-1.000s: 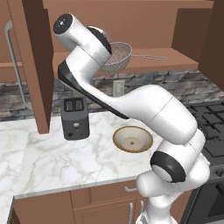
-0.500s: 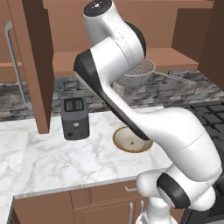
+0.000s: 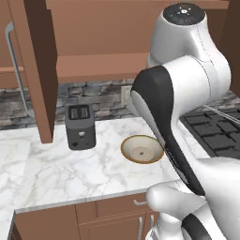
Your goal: Open the cabinet and setup a tea strainer by placing it in the bowl upright.
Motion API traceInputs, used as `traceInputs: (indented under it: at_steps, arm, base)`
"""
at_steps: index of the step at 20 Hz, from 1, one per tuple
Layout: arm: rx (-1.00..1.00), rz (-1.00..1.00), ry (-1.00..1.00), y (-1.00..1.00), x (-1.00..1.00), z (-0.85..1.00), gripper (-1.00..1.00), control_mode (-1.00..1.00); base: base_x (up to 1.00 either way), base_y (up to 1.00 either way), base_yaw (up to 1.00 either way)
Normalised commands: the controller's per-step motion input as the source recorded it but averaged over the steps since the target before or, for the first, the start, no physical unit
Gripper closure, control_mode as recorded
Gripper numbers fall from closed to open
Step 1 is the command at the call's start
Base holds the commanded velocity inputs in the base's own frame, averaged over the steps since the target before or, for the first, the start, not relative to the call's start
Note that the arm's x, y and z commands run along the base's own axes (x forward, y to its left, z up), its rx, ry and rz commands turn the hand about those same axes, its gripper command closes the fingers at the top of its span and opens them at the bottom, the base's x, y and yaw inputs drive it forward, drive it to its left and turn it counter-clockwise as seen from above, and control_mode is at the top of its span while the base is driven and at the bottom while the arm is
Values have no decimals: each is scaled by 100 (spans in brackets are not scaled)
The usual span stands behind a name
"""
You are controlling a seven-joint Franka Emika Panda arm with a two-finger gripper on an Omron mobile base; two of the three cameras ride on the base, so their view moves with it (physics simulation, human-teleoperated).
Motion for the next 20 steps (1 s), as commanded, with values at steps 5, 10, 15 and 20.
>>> traceInputs:
  at_steps: [5, 10, 15, 20]
  arm:
    - [9, 0, 0, -30, -88, -21, 100, -100]
    - [6, 0, 1, -16, -17, -17, 100, -100]
    - [3, 0, 0, -21, 0, -10, 100, -100]
    - [1, 0, 0, -25, 0, -13, 100, -100]
  base:
    - [0, 0, 0]
    - [0, 0, 0]
    - [0, 0, 0]
    - [0, 0, 0]
